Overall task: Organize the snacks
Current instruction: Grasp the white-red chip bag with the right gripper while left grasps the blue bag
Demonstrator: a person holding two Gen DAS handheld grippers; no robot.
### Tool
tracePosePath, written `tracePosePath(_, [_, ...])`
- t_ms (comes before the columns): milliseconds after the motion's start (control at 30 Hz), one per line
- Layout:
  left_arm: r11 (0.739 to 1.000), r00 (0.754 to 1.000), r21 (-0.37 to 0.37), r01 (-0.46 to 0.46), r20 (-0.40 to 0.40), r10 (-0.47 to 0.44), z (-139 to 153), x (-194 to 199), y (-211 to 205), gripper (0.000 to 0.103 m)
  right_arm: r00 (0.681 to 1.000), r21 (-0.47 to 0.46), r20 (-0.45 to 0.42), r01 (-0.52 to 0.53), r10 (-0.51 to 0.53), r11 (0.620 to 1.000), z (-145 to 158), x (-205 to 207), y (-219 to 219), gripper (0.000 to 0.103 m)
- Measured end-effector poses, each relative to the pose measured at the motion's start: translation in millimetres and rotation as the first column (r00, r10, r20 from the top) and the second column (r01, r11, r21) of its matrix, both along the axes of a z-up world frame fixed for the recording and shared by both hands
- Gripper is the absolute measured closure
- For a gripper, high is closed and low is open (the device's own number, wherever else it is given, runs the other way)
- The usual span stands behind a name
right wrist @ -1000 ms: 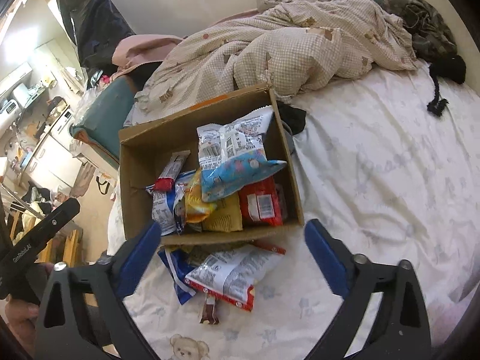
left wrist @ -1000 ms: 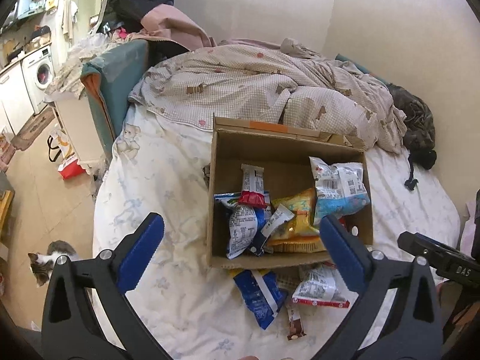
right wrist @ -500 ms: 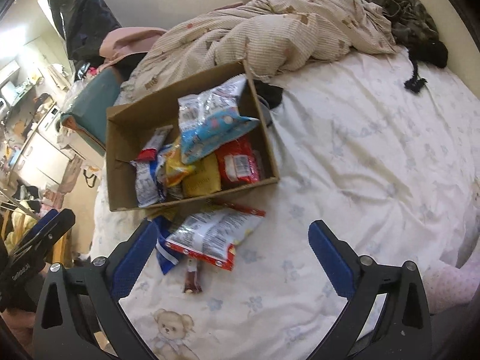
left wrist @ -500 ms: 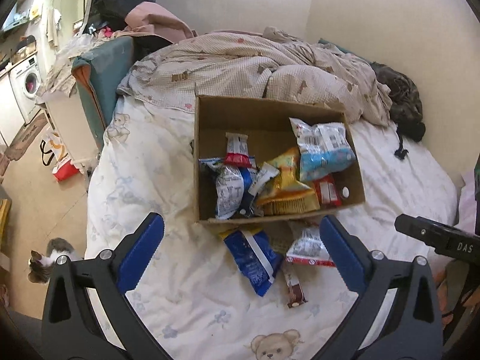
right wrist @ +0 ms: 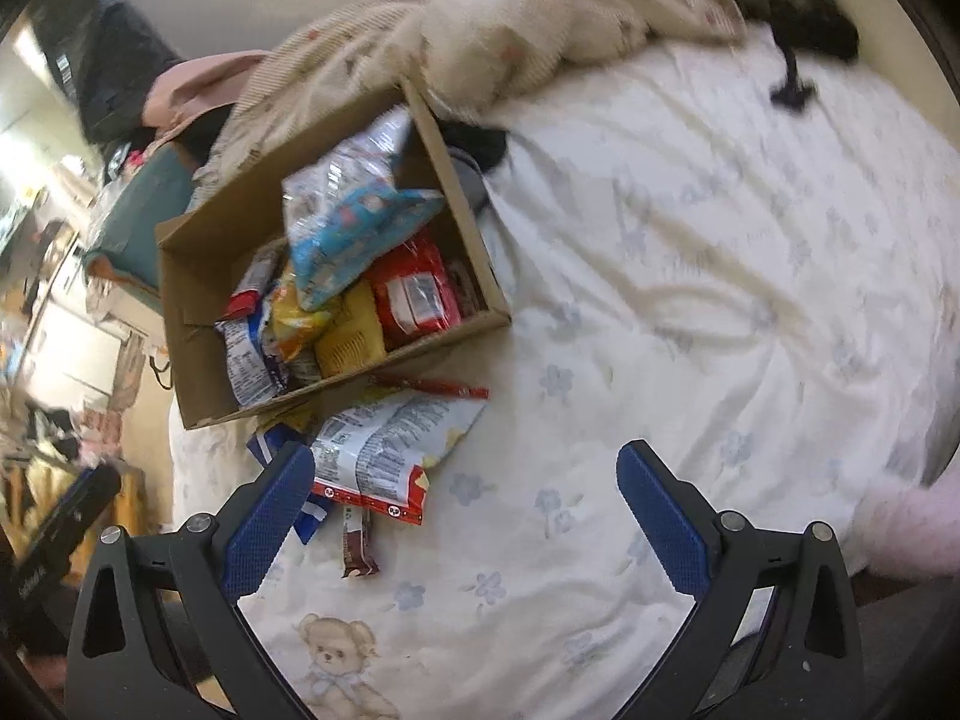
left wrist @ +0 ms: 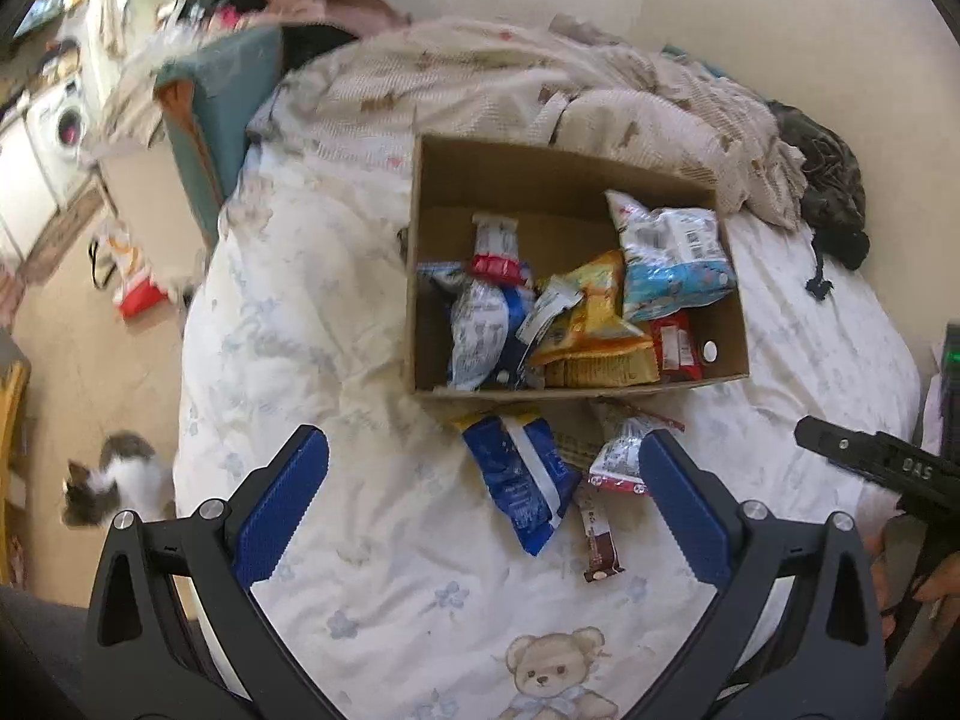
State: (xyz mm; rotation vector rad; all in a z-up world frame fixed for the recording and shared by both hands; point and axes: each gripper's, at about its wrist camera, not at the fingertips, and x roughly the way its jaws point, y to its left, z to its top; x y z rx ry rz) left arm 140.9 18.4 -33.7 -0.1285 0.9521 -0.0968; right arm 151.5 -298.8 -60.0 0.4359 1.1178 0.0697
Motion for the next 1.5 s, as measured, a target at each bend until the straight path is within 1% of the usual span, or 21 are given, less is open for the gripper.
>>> tracePosePath(67, [0.999,0.999,-0.035,-0.022,-0.039,0.021,-5.9,4.6,6.2,0.001,0.998,0.037,-0.059,0.025,-0.023,0.999,-12.4,6.7,-2.2,0.000])
tracePosePath(167, [0.998,0.997,-0.043,-0.047,-0.060,0.044,-10.8,8.0,10.5,0.001,0.985,0.133,-0.174,0.039,-0.015,0.990,-38.9,24.0,3.2,0.000])
tracePosePath(233, [0.997,0.996,-0.054,-0.059,-0.068,0.055,-12.6,8.9,12.6,0.001,0.977,0.187,-0.215,0.040,0.001,0.982,-52.6,33.3,11.2,0.000])
tracePosePath(333, [0.996,0.994,-0.056,-0.069,-0.085,0.065,-16.8,10.0,14.4,0.001,0.965,0.209,-0.263,0.049,0.008,0.977,-73.8,47.3,28.3,0.000])
tracePosePath(400, [0.995,0.993,-0.050,-0.081,-0.090,0.076,-19.0,10.8,16.9,0.001,0.955,0.207,-0.295,0.056,0.008,0.977,-90.2,55.8,37.6,0.003])
tracePosePath(467, [0.994,0.990,-0.045,-0.103,-0.101,0.098,-21.8,13.0,23.3,0.001,0.946,0.227,-0.325,0.079,-0.001,0.971,-105.2,60.1,40.9,0.019])
tracePosePath(500, [0.993,0.989,-0.047,-0.111,-0.107,0.106,-23.0,13.8,25.7,0.001,0.938,0.243,-0.346,0.089,0.000,0.966,-113.3,61.1,41.9,0.022])
tracePosePath(567, [0.989,0.984,-0.064,-0.132,-0.126,0.123,-26.5,16.6,31.6,0.001,0.933,0.279,-0.360,0.104,0.004,0.955,-121.8,59.6,42.5,0.030])
tracePosePath(600, [0.988,0.982,-0.073,-0.139,-0.137,0.128,-28.5,17.6,33.2,0.001,0.934,0.283,-0.357,0.100,0.007,0.954,-121.1,59.1,43.0,0.035])
tracePosePath(633, [0.986,0.980,-0.081,-0.145,-0.150,0.132,-30.9,18.7,33.8,0.001,0.937,0.295,-0.349,0.091,0.018,0.951,-119.5,57.9,43.6,0.044])
tracePosePath(667, [0.985,0.978,-0.088,-0.148,-0.158,0.133,-32.8,19.7,33.7,0.001,0.937,0.307,-0.348,0.081,0.033,0.948,-117.8,57.1,44.8,0.049])
tracePosePath(700, [0.985,0.977,-0.091,-0.149,-0.166,0.133,-34.6,20.6,33.0,0.001,0.937,0.300,-0.346,0.065,0.045,0.952,-115.1,54.2,45.6,0.052])
tracePosePath(767, [0.985,0.977,-0.093,-0.145,-0.172,0.127,-36.5,21.8,30.2,0.001,0.942,0.285,-0.330,0.038,0.060,0.958,-109.4,48.6,46.2,0.064])
tracePosePath(833, [0.987,0.978,-0.086,-0.136,-0.170,0.120,-36.6,22.2,26.7,0.001,0.944,0.288,-0.325,0.037,0.061,0.957,-102.3,40.2,43.6,0.070])
tracePosePath(1000, [0.987,0.977,-0.087,-0.133,-0.179,0.116,-39.5,22.3,25.6,0.001,0.962,0.268,-0.263,-0.002,0.075,0.963,-66.8,19.3,35.0,0.071])
tracePosePath(1100, [0.986,0.974,-0.101,-0.129,-0.198,0.107,-46.8,24.5,23.9,0.002,0.973,0.218,-0.213,-0.041,0.089,0.975,-42.0,3.4,30.3,0.071])
tracePosePath(1133, [0.987,0.973,-0.100,-0.126,-0.207,0.103,-49.9,25.6,21.5,0.003,0.977,0.210,-0.193,-0.048,0.090,0.976,-36.1,-1.0,27.8,0.071])
tracePosePath(1200, [0.990,0.970,-0.092,-0.108,-0.226,0.085,-57.9,29.4,13.1,0.011,0.983,0.224,-0.164,-0.044,0.082,0.974,-26.4,-4.0,23.2,0.071])
tracePosePath(1300, [0.994,0.966,-0.083,-0.070,-0.254,0.047,-70.3,36.1,-4.2,0.015,0.986,0.233,-0.156,-0.017,0.055,0.972,-27.7,-5.8,13.1,0.071])
tracePosePath(1400, [0.992,0.962,-0.107,-0.064,-0.271,0.033,-77.5,41.3,-17.6,0.015,0.986,0.264,-0.167,0.028,0.018,0.964,-31.9,-3.5,0.2,0.071])
tracePosePath(1500, [0.994,0.958,-0.098,-0.050,-0.286,0.020,-90.2,48.6,-32.2,0.015,0.988,0.270,-0.154,0.034,0.009,0.962,-31.2,-1.5,-0.5,0.072])
